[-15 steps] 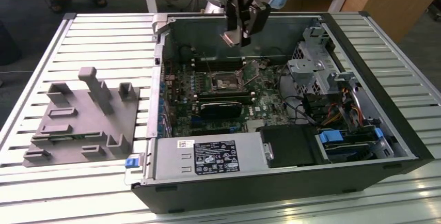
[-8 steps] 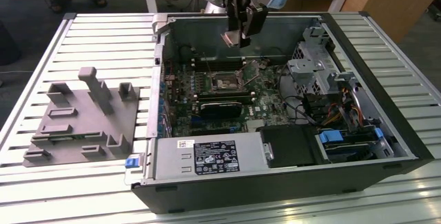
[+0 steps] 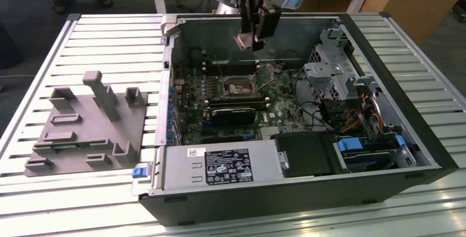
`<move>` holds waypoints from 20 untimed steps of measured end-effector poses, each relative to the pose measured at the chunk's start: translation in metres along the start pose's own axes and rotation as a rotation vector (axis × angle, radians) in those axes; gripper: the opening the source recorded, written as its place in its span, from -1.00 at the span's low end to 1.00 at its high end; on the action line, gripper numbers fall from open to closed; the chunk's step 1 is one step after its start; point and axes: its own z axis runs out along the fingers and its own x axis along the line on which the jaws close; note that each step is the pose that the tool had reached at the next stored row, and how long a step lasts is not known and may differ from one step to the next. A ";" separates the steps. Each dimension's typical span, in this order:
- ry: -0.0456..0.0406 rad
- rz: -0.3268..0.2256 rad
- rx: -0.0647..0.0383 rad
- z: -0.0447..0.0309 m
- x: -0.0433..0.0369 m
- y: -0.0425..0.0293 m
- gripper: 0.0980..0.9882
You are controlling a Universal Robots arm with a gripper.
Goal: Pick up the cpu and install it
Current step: 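Place the cpu into insertion slot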
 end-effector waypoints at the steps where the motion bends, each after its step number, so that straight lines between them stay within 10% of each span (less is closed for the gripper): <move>1: 0.0000 0.001 0.000 0.0003 0.0000 0.0000 0.00; 20: -0.0011 0.014 0.000 0.0060 0.0000 -0.0005 0.00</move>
